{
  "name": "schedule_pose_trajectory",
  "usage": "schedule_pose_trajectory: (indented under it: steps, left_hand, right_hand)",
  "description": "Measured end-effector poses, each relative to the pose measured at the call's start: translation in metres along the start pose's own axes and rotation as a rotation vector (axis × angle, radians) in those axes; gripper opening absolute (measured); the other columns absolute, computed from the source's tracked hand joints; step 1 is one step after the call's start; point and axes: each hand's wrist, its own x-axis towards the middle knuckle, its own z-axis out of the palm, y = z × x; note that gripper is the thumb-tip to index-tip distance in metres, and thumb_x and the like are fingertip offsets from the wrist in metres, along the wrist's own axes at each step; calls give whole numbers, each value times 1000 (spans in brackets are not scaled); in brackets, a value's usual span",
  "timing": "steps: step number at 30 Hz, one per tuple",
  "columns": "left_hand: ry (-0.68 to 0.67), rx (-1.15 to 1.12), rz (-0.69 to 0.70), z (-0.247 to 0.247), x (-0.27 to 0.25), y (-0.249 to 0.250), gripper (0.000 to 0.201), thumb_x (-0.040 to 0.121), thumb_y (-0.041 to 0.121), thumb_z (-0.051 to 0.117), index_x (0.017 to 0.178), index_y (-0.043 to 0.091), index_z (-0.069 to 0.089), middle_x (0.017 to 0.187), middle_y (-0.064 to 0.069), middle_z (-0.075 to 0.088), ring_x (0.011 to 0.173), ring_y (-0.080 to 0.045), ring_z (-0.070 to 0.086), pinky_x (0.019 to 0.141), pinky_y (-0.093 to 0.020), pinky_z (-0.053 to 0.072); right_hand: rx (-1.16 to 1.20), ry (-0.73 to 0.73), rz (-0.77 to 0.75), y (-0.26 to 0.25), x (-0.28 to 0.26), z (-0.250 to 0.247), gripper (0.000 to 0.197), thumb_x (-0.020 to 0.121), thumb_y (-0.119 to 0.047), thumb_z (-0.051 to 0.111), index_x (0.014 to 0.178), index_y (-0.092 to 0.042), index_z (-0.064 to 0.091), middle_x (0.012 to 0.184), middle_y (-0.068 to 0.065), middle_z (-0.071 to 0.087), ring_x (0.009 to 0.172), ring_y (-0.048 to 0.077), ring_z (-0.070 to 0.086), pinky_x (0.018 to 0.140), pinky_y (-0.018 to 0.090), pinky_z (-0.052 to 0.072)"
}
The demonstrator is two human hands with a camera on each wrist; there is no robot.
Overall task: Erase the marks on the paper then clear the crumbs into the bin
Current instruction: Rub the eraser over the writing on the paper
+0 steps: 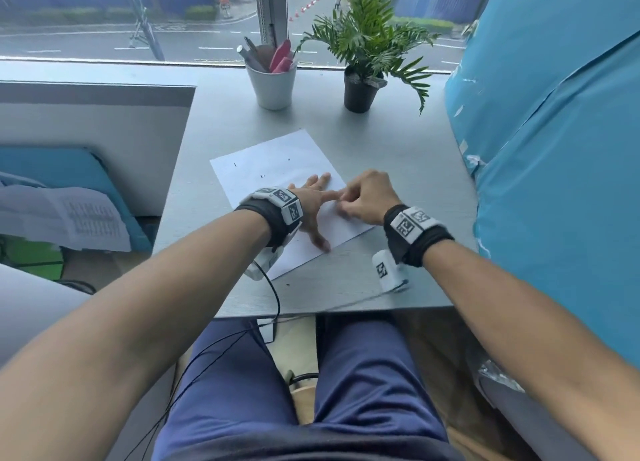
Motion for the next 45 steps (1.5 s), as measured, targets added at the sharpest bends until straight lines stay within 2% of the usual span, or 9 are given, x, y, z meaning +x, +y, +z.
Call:
schedule_pose_trajectory:
  steps: [16,19,23,27,30,35,38,42,45]
  left_hand:
    - [-80,99,-70,-9,-1,12,134,54,55,89,151,49,-3,160,-5,-24,148,-29,-18,111,-67,16]
    - [-82,106,-85,-9,-4,15,135,55,57,88,151,49,-6,160,-4,-25,148,-28,-19,111,-66,14]
    - [-102,107,-94,-11,0,15,137,54,56,89,151,47,-7,159,-5,-28,148,-30,-19,111,-67,14]
    - [-87,122,-92,-11,-7,20,133,58,55,87,152,45,-7,160,-6,-24,148,-30,-17,113,-63,15]
    - [-103,140,-96,-12,-6,22,135,58,54,88,153,41,-7,160,-8,-25,148,-33,-17,112,-65,16]
    - [-89,138,-103,-13,-9,23,133,59,56,87,153,43,-6,160,-8,-23,148,-32,-17,112,-64,17]
    - [-113,150,-114,-13,-6,25,132,63,51,87,153,42,-8,160,-8,-26,148,-32,-17,111,-66,15]
    - [-86,132,-104,-14,-10,24,133,59,55,87,152,45,-8,161,-8,-22,148,-31,-16,112,-64,17]
    - [-108,131,-112,-13,-10,27,134,61,52,87,153,41,-11,160,-9,-25,148,-33,-18,113,-64,14]
  right_hand:
    - [-15,-91,-39,9,-7,1,3,68,-15,75,66,-13,75,65,2,71,59,11,62,58,21,48]
    - [24,6,29,16,-1,-10,3,66,-16,78,66,-15,75,63,-1,70,59,9,61,56,19,48]
    - [-18,-174,-126,0,-19,8,8,70,-12,76,65,-17,73,61,-8,64,55,5,58,54,14,42]
    - [-4,6,-2,13,-4,-6,3,68,-15,76,66,-15,75,66,0,70,62,11,62,61,20,47]
    - [-76,-168,-134,-2,-23,12,5,71,-12,74,66,-14,74,70,1,71,70,16,67,67,26,56]
    - [-7,-8,7,12,-4,-4,2,67,-14,77,69,-13,76,72,4,72,64,12,62,60,18,46]
    - [-86,-176,-143,-1,-22,15,2,69,-14,73,68,-13,75,74,3,72,71,16,66,64,22,48]
    - [10,4,9,15,-7,-8,5,68,-13,77,64,-14,74,66,1,71,57,7,59,55,10,44]
    - [-66,-138,-87,-1,-22,9,3,70,-11,75,67,-12,74,71,1,70,66,9,61,64,21,52]
